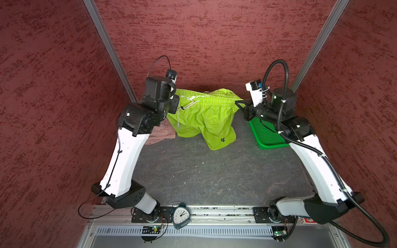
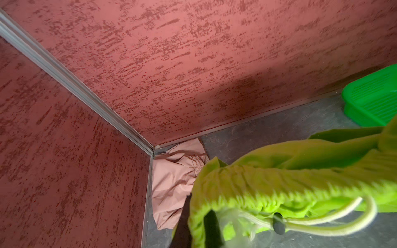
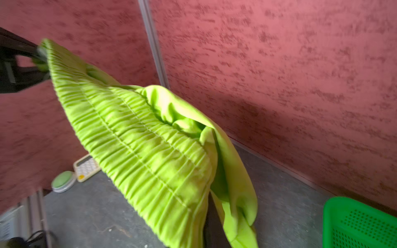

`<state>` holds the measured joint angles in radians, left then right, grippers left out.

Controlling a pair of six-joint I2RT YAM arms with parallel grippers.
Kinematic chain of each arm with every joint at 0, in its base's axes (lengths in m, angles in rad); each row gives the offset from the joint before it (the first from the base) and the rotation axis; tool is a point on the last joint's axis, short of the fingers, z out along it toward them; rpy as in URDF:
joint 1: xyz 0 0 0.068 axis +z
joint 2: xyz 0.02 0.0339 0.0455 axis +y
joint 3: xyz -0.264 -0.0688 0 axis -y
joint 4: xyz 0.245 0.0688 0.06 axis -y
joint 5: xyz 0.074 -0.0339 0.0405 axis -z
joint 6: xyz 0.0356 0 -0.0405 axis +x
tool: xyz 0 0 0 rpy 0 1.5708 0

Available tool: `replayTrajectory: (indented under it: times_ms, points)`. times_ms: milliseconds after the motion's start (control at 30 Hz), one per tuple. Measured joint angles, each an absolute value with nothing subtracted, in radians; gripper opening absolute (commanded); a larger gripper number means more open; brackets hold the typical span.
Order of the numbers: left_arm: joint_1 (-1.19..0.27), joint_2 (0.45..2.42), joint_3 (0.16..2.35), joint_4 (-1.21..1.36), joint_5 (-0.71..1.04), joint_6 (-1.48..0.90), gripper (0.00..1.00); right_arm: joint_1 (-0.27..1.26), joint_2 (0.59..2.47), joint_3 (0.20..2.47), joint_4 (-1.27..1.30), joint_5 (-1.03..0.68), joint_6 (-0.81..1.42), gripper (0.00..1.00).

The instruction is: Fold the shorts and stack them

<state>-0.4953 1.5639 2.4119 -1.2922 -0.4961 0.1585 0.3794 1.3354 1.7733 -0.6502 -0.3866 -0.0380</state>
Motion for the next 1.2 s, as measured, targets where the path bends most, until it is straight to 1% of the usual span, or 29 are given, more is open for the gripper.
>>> replayTrajectory:
  times_ms: [67, 133, 167, 233, 367, 467, 567, 700, 733, 800, 833, 967, 1033, 1067, 1100, 1133, 1167, 1200]
  points:
    - [-0.505, 1.584, 2.577, -1.397, -0.496, 0.118, 0.00, 0.385, 1.304, 1.834, -0.718, -0.428, -0.025, 0.00]
    - [-0.516, 1.573, 2.652, -1.456, -0.500, 0.091, 0.00, 0.387, 1.283, 1.890, -0.785, -0.462, -0.009, 0.00]
    - [-0.521, 1.550, 2.651, -1.474, -0.500, 0.082, 0.00, 0.388, 1.281, 1.922, -0.823, -0.478, -0.003, 0.00]
    - [-0.523, 1.493, 2.596, -1.488, -0.490, 0.071, 0.00, 0.390, 1.287, 1.988, -0.894, -0.506, 0.005, 0.00]
    - [-0.526, 1.416, 2.443, -1.484, -0.396, 0.045, 0.00, 0.391, 1.310, 2.053, -1.005, -0.524, 0.022, 0.00]
    - [-0.524, 1.433, 2.363, -1.493, -0.342, 0.020, 0.00, 0.390, 1.346, 2.056, -1.071, -0.496, 0.038, 0.00]
    - [-0.504, 1.490, 2.297, -1.493, -0.315, 0.003, 0.00, 0.384, 1.413, 2.055, -1.120, -0.426, 0.050, 0.00]
    - [-0.463, 1.621, 2.258, -1.480, -0.293, -0.004, 0.00, 0.374, 1.570, 2.056, -1.138, -0.319, 0.045, 0.00]
    - [-0.453, 1.655, 2.250, -1.469, -0.291, -0.003, 0.02, 0.370, 1.623, 2.056, -1.132, -0.294, 0.043, 0.00]
    - [-0.431, 1.703, 2.212, -1.428, -0.286, -0.002, 0.03, 0.364, 1.723, 2.055, -1.118, -0.261, 0.035, 0.00]
    - [-0.418, 1.723, 2.178, -1.399, -0.281, 0.000, 0.06, 0.363, 1.777, 2.054, -1.105, -0.247, 0.028, 0.00]
    - [-0.344, 1.802, 2.028, -1.272, -0.213, -0.002, 0.07, 0.356, 1.945, 2.056, -1.056, -0.230, 0.002, 0.00]
    - [-0.305, 1.871, 1.992, -1.220, -0.168, -0.004, 0.07, 0.352, 2.036, 2.085, -1.049, -0.233, -0.008, 0.00]
    - [-0.288, 1.917, 1.994, -1.198, -0.150, -0.004, 0.08, 0.348, 2.093, 2.118, -1.044, -0.233, -0.012, 0.00]
    - [-0.275, 1.968, 2.001, -1.176, -0.134, -0.005, 0.18, 0.344, 2.156, 2.163, -1.042, -0.233, -0.013, 0.00]
    - [-0.265, 2.017, 2.019, -1.161, -0.126, -0.004, 0.20, 0.339, 2.207, 2.201, -1.037, -0.232, -0.014, 0.08]
    - [-0.255, 2.070, 2.049, -1.150, -0.116, -0.007, 0.22, 0.334, 2.270, 2.259, -1.036, -0.230, -0.013, 0.21]
    - [-0.248, 2.123, 2.083, -1.135, -0.106, -0.006, 0.32, 0.328, 2.331, 2.315, -1.031, -0.227, -0.010, 0.25]
